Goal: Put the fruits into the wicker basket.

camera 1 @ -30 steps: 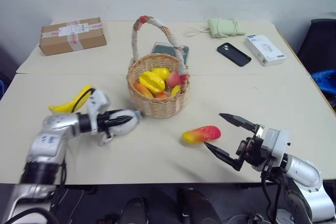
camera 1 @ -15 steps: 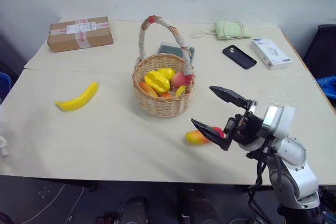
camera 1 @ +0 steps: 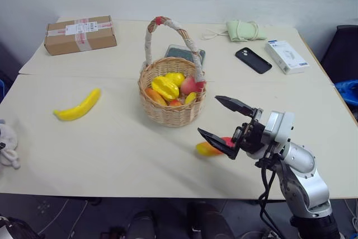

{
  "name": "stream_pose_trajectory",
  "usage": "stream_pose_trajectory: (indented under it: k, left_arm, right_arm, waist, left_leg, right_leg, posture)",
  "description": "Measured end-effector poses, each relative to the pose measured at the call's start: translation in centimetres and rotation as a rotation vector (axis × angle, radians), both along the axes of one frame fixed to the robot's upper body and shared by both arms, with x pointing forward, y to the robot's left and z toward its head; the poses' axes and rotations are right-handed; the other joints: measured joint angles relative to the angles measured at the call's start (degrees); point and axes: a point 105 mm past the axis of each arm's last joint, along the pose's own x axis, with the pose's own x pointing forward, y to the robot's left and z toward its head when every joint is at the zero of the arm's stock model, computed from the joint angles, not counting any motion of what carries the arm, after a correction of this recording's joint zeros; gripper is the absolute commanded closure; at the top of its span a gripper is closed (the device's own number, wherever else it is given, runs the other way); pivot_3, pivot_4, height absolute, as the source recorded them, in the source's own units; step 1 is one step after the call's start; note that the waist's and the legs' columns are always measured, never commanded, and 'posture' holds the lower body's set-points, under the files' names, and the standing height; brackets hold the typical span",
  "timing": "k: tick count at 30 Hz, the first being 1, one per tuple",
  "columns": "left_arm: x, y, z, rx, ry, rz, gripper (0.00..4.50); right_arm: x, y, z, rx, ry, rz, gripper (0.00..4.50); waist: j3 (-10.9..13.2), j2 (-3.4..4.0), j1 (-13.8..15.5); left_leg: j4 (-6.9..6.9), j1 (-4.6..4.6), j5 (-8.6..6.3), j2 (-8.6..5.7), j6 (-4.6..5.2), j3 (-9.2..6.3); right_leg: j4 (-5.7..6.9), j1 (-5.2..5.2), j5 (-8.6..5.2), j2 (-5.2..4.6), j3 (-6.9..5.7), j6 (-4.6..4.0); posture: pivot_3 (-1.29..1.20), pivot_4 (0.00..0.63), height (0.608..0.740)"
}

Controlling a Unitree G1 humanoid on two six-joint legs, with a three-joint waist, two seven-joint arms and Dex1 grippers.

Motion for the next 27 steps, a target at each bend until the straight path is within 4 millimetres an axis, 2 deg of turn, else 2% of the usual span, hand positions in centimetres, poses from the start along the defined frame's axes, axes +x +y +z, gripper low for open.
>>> stream_pose_trajectory:
  k: [3, 5, 7, 9, 11, 13, 15, 16, 18, 19, 24, 27]
  left_arm:
    - [-0.3, 0.1, 0.9, 0.018, -0.039, -0.014, 0.43]
    - [-0.5, 0.3, 2.5, 0.045, -0.077, -0.028, 0.43]
    - [-0.6, 0.5, 5.0, 0.107, -0.102, -0.055, 0.43]
    - [-0.1, -0.1, 8.3, 0.207, -0.134, -0.117, 0.43]
    - [0.7, -1.4, 11.0, 0.318, -0.149, -0.201, 0.43]
    - [2.3, -4.4, 12.4, 0.526, -0.045, -0.405, 0.43]
    - [3.9, -7.5, 11.1, 0.709, 0.132, -0.638, 0.43]
    - [5.0, -9.4, 9.0, 0.808, 0.291, -0.809, 0.43]
    - [6.1, -10.5, 6.8, 0.827, 0.407, -0.926, 0.43]
    - [6.9, -11.1, 5.8, 0.822, 0.462, -0.976, 0.43]
    - [10.4, -13.8, 3.7, 0.787, 0.555, -1.064, 0.43]
    - [11.6, -14.9, 2.8, 0.765, 0.592, -1.074, 0.43]
  right_arm:
    - [-0.3, -0.5, -0.4, -0.018, 0.014, -0.011, 0.0]
    - [-0.4, -1.2, -0.7, -0.025, 0.033, -0.028, 0.0]
    - [-0.6, -1.6, -1.2, -0.037, 0.052, -0.035, 0.0]
    - [-0.6, -1.8, -1.4, -0.037, 0.059, -0.044, 0.0]
    - [-0.6, -1.8, -1.3, -0.036, 0.057, -0.045, 0.0]
    - [-0.6, -1.8, -1.3, -0.038, 0.057, -0.043, 0.0]
    - [-0.7, -1.8, -1.4, -0.048, 0.057, -0.036, 0.0]
    - [-0.7, -1.9, -1.7, -0.066, 0.064, -0.024, 0.0]
    - [-0.7, -2.1, -2.0, -0.073, 0.072, -0.022, 0.0]
    - [-0.7, -2.2, -2.2, -0.078, 0.082, -0.02, 0.0]
    - [-1.0, -2.3, -2.8, -0.082, 0.096, -0.02, 0.0]
    - [-1.2, -2.4, -3.0, -0.082, 0.102, -0.022, 0.0]
  waist:
    - [0.0, -0.03, 0.1]
    - [-0.1, -0.11, 0.2]
    - [-0.1, -0.16, 0.2]
    - [-0.1, -0.14, 0.2]
    - [-0.1, -0.11, 0.3]
    - [-0.1, -0.07, 0.3]
    - [-0.1, 0.23, 0.3]
    - [0.0, 0.4, 0.3]
    - [0.0, 0.43, 0.3]
    - [0.0, 0.37, 0.4]
    - [-0.1, 0.24, 0.3]
    - [0.0, 0.2, 0.0]
  left_leg:
    - [0.03, 0.0, 0.01, -0.01, 0.02, 0.02]
    - [0.03, 0.0, 0.01, -0.01, 0.02, 0.0]
    - [0.03, 0.01, 0.01, 0.0, 0.01, -0.02]
    - [0.03, 0.01, 0.02, -0.02, -0.02, -0.03]
    - [0.04, 0.06, -0.06, -0.07, -0.17, -0.04]
    - [0.03, 0.07, -0.06, -0.09, -0.2, -0.04]
    - [0.01, 0.1, -0.07, -0.15, -0.19, 0.04]
    - [0.01, 0.09, -0.02, -0.19, -0.08, 0.12]
    - [0.04, 0.0, 0.1, -0.15, 0.13, 0.28]
    - [0.11, -0.11, 0.09, -0.11, 0.1, 0.46]
    - [0.44, -0.41, 0.01, -0.12, -0.02, 0.7]
    - [0.69, -0.41, -0.02, -0.07, -0.03, 0.97]
  right_leg:
    - [0.01, 0.01, 0.0, -0.01, -0.01, 0.0]
    - [0.01, 0.02, 0.0, -0.01, -0.03, 0.0]
    - [0.01, 0.03, -0.01, -0.01, -0.06, -0.01]
    - [0.02, 0.04, -0.01, -0.04, -0.06, -0.02]
    - [0.01, 0.1, -0.01, -0.08, -0.1, -0.02]
    - [-0.03, 0.13, -0.01, -0.09, -0.15, -0.03]
    - [-0.04, 0.14, -0.02, -0.14, -0.1, -0.05]
    - [-0.04, 0.13, -0.02, -0.12, -0.12, -0.05]
    - [0.0, 0.07, -0.02, 0.02, -0.12, -0.05]
    - [-0.01, -0.01, -0.02, 0.18, -0.52, -0.05]
    - [0.32, -0.43, -0.03, 0.37, -0.85, -0.03]
    - [0.48, -0.5, -0.04, 0.29, -1.07, -0.02]
  posture:
    - [0.0, 0.15, 0.74]
    - [0.0, 0.15, 0.74]
    - [0.0, 0.15, 0.74]
    - [0.0, 0.15, 0.74]
    - [0.0, 0.15, 0.74]
    - [0.0, 0.15, 0.74]
    - [0.0, 0.15, 0.74]
    - [0.0, 0.15, 0.74]
    - [0.0, 0.15, 0.74]
    - [0.0, 0.15, 0.74]
    - [0.0, 0.15, 0.74]
    - [0.0, 0.15, 0.74]
